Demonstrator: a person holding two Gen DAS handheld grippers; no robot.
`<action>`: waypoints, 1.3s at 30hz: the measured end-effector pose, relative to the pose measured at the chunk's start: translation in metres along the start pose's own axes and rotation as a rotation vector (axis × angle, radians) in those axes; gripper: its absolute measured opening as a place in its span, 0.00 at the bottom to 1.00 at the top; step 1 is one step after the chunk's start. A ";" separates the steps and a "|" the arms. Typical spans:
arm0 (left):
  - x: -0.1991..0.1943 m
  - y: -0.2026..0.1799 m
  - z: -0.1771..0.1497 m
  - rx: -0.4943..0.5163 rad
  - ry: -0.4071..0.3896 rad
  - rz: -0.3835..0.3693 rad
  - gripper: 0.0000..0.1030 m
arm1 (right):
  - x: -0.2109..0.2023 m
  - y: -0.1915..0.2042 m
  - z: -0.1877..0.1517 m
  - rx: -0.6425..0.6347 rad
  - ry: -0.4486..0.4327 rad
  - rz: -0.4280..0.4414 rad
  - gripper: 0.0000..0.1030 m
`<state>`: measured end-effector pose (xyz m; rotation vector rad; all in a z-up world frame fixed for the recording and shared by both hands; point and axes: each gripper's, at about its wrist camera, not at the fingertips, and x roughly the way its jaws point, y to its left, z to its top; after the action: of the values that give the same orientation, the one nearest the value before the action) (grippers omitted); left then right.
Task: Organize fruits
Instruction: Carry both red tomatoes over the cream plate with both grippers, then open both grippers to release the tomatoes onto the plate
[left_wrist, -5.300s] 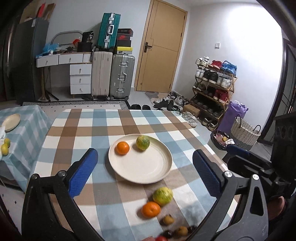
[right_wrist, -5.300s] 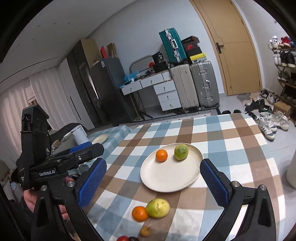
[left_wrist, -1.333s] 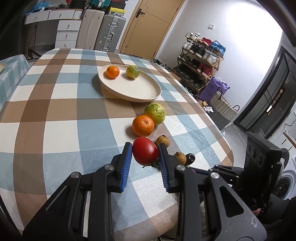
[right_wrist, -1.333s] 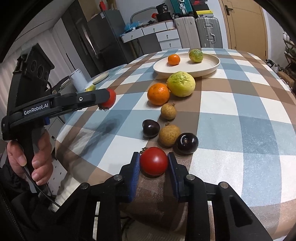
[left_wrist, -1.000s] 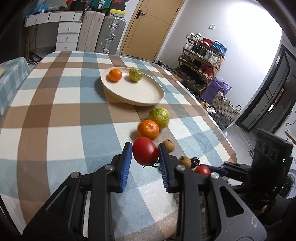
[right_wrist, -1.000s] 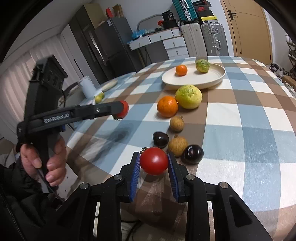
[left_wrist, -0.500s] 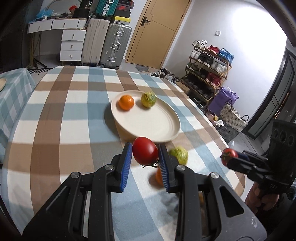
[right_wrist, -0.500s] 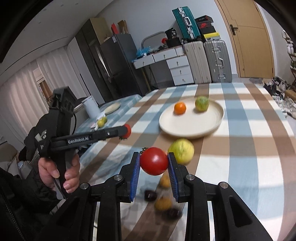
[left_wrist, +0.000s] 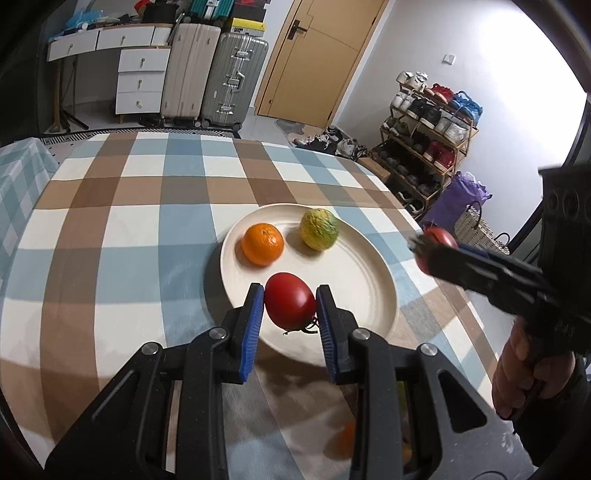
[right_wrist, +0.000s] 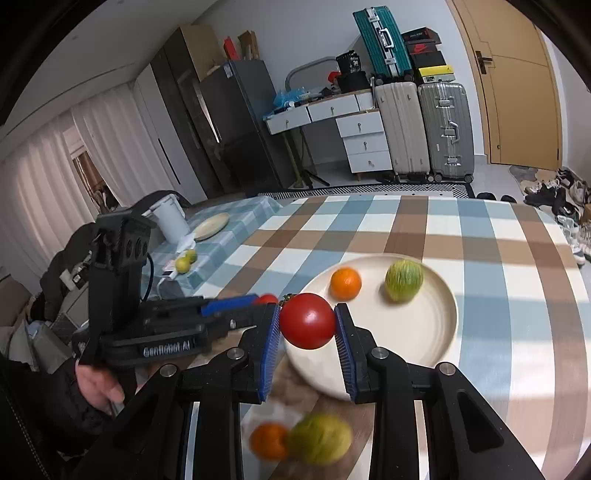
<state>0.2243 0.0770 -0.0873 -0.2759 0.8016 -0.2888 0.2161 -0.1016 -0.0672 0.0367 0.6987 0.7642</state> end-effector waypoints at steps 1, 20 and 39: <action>0.005 0.002 0.003 0.000 0.005 0.004 0.25 | 0.010 -0.004 0.007 -0.003 0.010 -0.001 0.29; 0.070 0.032 0.017 0.008 0.067 0.000 0.25 | 0.130 -0.053 0.046 0.006 0.178 -0.111 0.29; 0.031 0.015 0.018 0.026 0.004 0.043 0.67 | 0.078 -0.042 0.049 -0.009 0.065 -0.147 0.81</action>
<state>0.2606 0.0820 -0.1011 -0.2335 0.8059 -0.2590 0.3115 -0.0716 -0.0850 -0.0477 0.7509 0.6302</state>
